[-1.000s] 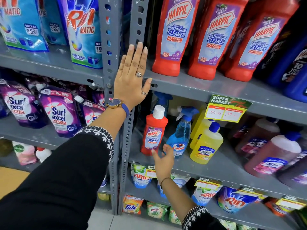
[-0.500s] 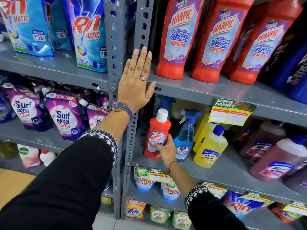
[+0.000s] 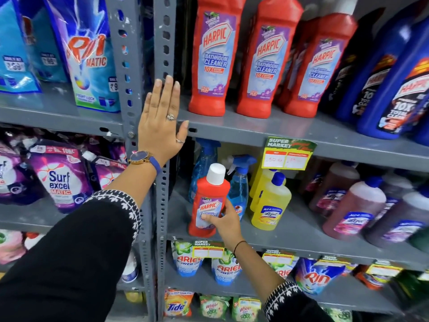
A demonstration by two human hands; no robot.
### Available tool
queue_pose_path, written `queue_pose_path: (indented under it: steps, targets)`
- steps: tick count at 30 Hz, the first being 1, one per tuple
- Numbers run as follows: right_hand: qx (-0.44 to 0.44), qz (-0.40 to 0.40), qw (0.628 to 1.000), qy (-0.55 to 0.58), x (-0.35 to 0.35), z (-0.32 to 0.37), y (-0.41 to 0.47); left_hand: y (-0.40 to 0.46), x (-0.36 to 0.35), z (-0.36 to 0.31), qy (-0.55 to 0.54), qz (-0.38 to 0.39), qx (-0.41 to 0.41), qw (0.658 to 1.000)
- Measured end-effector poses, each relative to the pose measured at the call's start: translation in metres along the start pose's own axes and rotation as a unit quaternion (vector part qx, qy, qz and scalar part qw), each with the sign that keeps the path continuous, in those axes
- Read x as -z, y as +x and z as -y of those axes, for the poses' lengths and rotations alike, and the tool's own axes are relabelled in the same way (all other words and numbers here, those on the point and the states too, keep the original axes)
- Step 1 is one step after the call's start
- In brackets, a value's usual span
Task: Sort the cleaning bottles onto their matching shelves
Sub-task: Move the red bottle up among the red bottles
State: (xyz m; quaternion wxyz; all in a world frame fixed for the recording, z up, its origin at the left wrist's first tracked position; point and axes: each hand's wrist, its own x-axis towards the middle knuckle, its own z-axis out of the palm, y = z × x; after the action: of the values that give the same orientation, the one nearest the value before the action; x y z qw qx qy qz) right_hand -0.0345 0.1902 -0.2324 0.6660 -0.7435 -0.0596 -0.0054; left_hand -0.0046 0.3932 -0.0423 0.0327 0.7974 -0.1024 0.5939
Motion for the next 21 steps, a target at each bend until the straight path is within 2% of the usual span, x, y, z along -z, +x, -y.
queue_pose_path:
  steps: [6, 11, 15, 21]
  targets:
    - [0.04, 0.027, 0.999, 0.01, 0.01, 0.037, -0.017, 0.0, 0.0, 0.001, -0.013, 0.0, 0.007, 1.0]
    - [0.08, 0.03, 0.995, 0.05, 0.052, 0.078, -0.031, -0.002, -0.003, 0.001, -0.021, -0.005, 0.009, 1.0]
    - [0.148, -0.008, 0.984, 0.097, 0.095, 0.124, -0.035, -0.002, -0.003, 0.001, -0.028, -0.009, 0.009, 1.0]
    - [0.276, -0.094, 0.947, 0.137, 0.161, 0.204, -0.024, -0.002, -0.003, 0.002, -0.032, -0.005, 0.012, 0.999]
